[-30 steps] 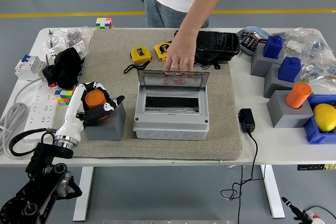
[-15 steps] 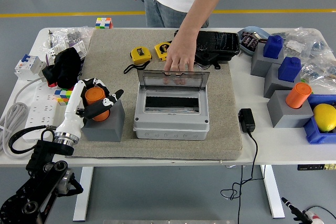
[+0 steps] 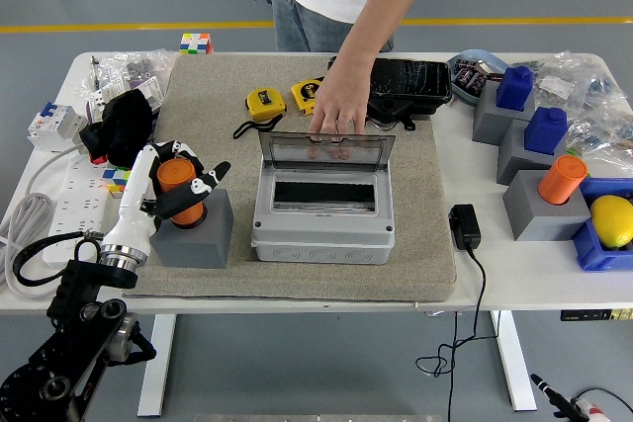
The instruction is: Fetch the battery,place it into the box,close the lid of the box
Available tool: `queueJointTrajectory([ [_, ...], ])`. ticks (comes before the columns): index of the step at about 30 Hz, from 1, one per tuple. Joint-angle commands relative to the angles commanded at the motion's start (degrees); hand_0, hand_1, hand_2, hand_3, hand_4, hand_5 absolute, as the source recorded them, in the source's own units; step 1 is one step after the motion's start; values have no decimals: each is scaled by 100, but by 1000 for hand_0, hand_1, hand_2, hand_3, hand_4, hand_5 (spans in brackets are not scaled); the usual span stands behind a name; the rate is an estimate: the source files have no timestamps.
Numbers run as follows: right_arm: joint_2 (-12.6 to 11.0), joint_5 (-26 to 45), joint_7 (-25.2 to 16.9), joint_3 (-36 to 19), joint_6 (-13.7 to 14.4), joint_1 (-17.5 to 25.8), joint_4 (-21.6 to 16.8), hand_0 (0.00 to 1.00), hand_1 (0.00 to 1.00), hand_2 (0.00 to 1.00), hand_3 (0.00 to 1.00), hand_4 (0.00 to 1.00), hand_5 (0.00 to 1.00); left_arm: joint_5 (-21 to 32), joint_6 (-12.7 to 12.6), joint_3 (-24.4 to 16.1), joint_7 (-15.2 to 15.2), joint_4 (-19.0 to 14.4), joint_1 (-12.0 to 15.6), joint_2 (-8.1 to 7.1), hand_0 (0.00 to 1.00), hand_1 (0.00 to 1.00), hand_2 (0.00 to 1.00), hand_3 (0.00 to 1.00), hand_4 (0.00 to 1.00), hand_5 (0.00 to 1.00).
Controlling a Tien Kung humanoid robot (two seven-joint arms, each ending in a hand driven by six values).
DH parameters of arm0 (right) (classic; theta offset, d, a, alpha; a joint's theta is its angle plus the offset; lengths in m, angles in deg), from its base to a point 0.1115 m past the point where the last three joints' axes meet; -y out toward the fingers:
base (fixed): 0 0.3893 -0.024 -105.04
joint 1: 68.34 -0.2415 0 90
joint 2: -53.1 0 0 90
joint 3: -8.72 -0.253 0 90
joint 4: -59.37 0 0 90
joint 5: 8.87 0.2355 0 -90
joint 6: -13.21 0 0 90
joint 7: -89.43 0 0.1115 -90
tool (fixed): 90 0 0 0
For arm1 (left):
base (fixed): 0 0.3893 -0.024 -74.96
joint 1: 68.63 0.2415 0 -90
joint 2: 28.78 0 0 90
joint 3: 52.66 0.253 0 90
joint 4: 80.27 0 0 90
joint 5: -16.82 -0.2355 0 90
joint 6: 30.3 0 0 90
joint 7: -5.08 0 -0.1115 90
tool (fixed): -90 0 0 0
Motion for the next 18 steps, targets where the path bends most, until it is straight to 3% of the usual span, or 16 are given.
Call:
queueJointTrajectory([
  [8,-3,-6,-2,-1,-3,-7,5,900,886,837,868,998,998,-185,-77,58,-86,-296,-111,-165,65,50,105,104,798,226],
  [13,-20,-18,-3,-24,-3,-28,8,900,886,837,868,998,998,-764,-140,227,-300,-655,-182,-482,65,51,106,102,795,229],
  [18,-42,-27,-2,-45,-2,-59,12,900,886,837,868,998,998,-1872,-292,375,-649,-1169,-331,-833,64,52,106,104,790,231],
])
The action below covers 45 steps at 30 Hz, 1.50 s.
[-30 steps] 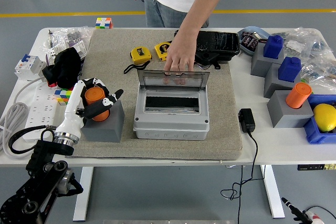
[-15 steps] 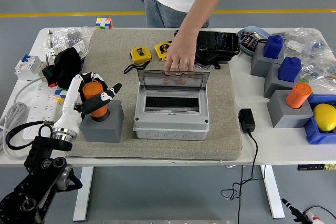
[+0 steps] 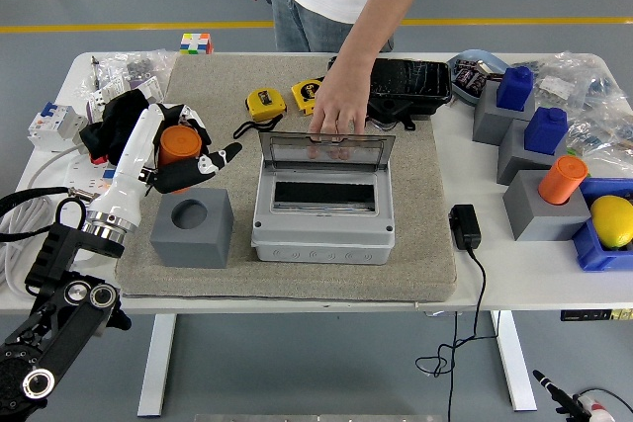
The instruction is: Fetch the battery,place it into the box,close the lid of the box
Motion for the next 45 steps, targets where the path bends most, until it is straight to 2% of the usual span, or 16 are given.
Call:
queueJointTrajectory([
  [5,-10,12,0,0,1,-16,0,900,886,837,868,998,998,-1164,-78,282,-455,-544,-186,-284,68,53,107,102,790,236],
  [8,-10,5,1,-9,1,-14,8,900,886,837,868,998,998,-1871,-56,648,-770,-885,-370,-512,68,53,107,102,790,236],
  [10,-11,3,2,-13,1,-13,13,900,885,837,868,998,998,-2355,-22,921,-874,-1007,-502,-628,70,53,111,102,784,241],
  [11,-11,6,2,-11,2,-13,14,900,885,837,868,998,998,-2616,2,1117,-934,-1033,-631,-704,70,53,111,102,784,241],
  [14,-5,14,3,-3,2,-23,21,900,885,837,868,998,998,-3277,63,1619,-1001,-972,-924,-805,70,53,111,102,784,241],
  [20,-6,33,3,23,6,-65,41,900,885,837,868,998,998,-3277,12,2672,-1064,-598,-1482,-872,74,61,115,104,769,241],
  [24,-14,40,4,53,6,-64,52,900,885,837,868,998,998,-3277,-14,3158,-1060,-300,-1721,-809,77,60,115,103,761,241],
  [27,-13,40,8,77,8,-53,63,900,885,837,867,998,998,-3277,-22,3313,-1053,-131,-1812,-713,78,60,115,103,759,240],
  [29,-12,47,8,100,8,-42,67,900,885,837,867,998,998,-3277,-46,3343,-1045,-3,-1854,-621,78,60,115,103,759,240],
  [35,12,92,8,181,11,-39,68,900,885,837,867,998,998,-3277,-92,3270,-1013,686,-1957,-195,75,60,114,102,755,239],
  [42,23,129,12,246,16,-55,65,900,885,836,867,998,998,-3277,-170,3384,-947,1152,-2079,66,76,61,114,102,740,228],
  [45,21,130,13,250,18,-60,64,899,885,836,867,998,998,-3277,-151,3384,-962,1225,-2088,134,76,60,114,102,729,226],
])
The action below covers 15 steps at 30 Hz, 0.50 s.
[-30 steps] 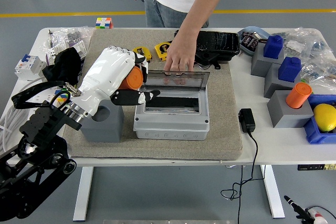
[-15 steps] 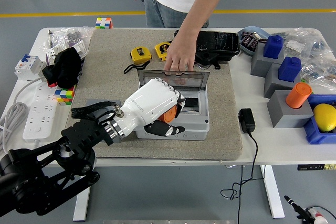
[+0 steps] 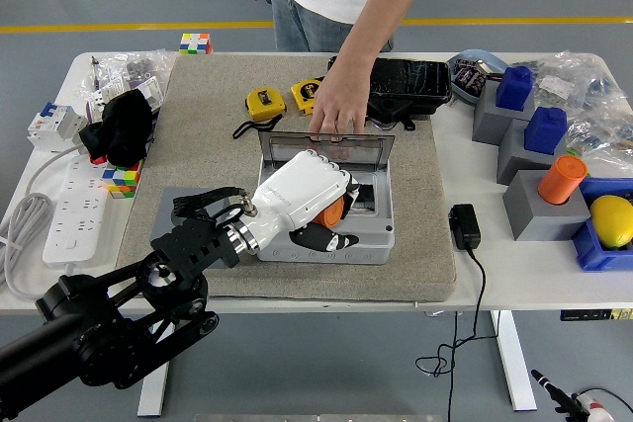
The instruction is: Fetch the battery,place it into the box,close the lid of the box
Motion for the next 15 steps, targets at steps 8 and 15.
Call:
queueJointTrajectory([
  [8,-7,-39,3,-41,-4,2,17,900,886,836,867,998,998,0,-5,-54,2,-2,-53,180,75,60,114,99,727,226],
  [15,2,-2,1,7,-1,-27,3,899,885,837,867,998,998,141,-47,-104,64,290,-308,411,75,60,113,100,726,228],
])
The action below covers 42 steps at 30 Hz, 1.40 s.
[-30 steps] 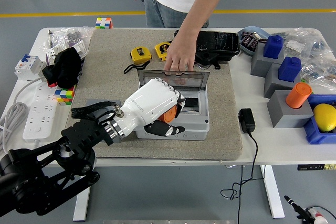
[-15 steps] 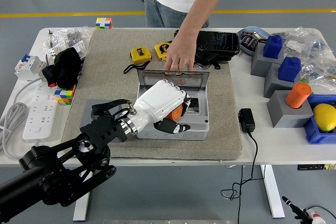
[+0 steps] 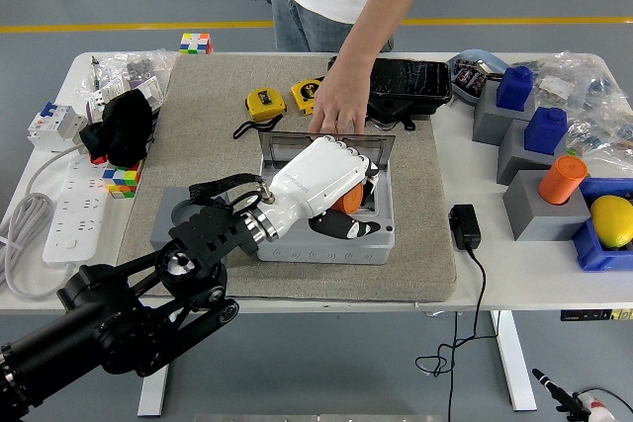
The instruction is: Fetch the battery,place it into the box,close the lid of the box
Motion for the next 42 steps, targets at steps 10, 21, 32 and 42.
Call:
queueJointTrajectory([
  [10,-11,-10,2,-2,3,-3,2,899,885,836,867,998,998,209,-77,29,121,498,-142,201,77,59,114,100,722,230],
  [21,-6,27,2,50,2,-15,-10,899,885,836,867,998,998,312,-118,-31,205,948,-298,320,77,61,114,100,722,237],
  [32,-16,47,8,91,-4,-17,-16,899,885,836,867,998,998,350,-130,-52,244,1012,-304,365,78,61,114,100,720,241],
  [42,-4,95,6,153,-7,-10,-32,899,885,836,867,998,998,522,-105,-61,327,1090,-258,370,84,71,128,130,735,385],
])
